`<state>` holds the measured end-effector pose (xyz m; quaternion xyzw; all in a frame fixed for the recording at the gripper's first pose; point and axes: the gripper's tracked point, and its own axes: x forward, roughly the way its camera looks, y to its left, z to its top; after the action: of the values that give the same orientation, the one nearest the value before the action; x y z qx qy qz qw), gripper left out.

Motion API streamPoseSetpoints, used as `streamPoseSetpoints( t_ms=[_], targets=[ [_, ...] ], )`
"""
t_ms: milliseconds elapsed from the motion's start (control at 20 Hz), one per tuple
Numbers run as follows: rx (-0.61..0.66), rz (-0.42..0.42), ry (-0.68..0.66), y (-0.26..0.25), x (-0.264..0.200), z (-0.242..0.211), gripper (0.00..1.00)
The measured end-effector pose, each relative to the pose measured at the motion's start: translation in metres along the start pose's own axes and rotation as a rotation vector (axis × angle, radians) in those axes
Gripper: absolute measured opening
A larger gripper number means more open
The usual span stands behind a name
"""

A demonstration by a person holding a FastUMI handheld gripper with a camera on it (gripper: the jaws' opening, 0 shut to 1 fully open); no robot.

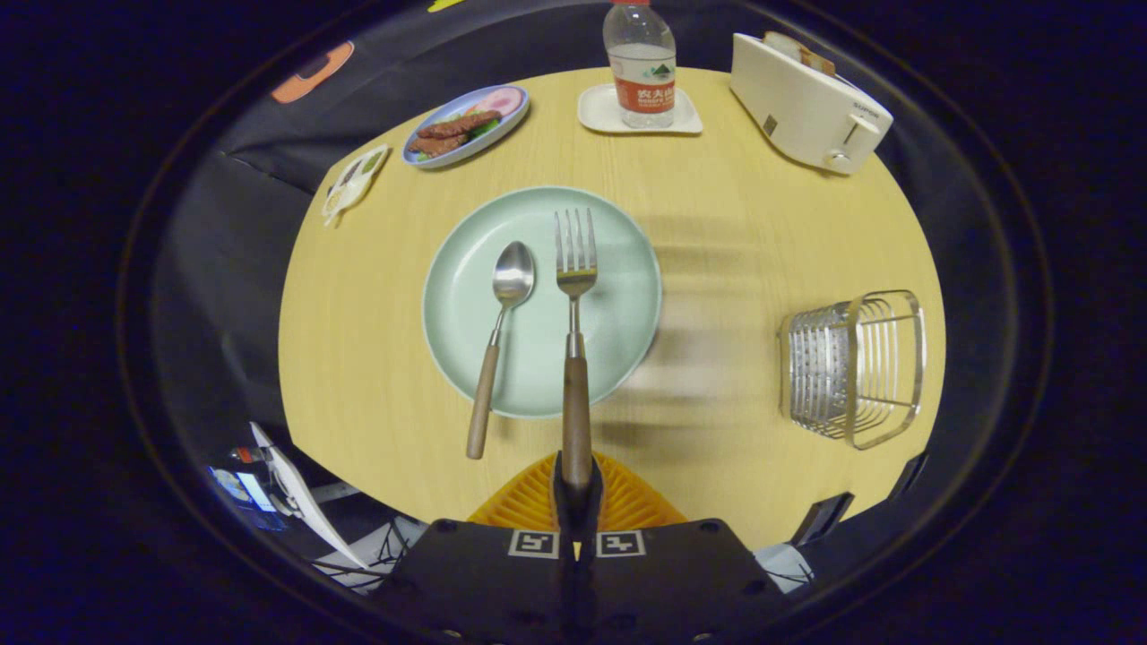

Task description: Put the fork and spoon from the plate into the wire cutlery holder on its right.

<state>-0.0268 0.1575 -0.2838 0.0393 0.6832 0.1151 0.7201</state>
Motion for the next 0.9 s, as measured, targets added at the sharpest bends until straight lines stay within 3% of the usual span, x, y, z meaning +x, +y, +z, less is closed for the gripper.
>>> streamPoseSetpoints(
  t_ms=[400,550,900],
  targets=[
    [0.017,-0.074,-0.038,-0.103,-0.111,-0.007,0.0],
    [0.03,-0.129,0.002,-0.145,-0.119,-0.019,0.01],
    [0.091,-0.078,0.145,-0.167,-0.1,-0.043,0.01]
  ],
)
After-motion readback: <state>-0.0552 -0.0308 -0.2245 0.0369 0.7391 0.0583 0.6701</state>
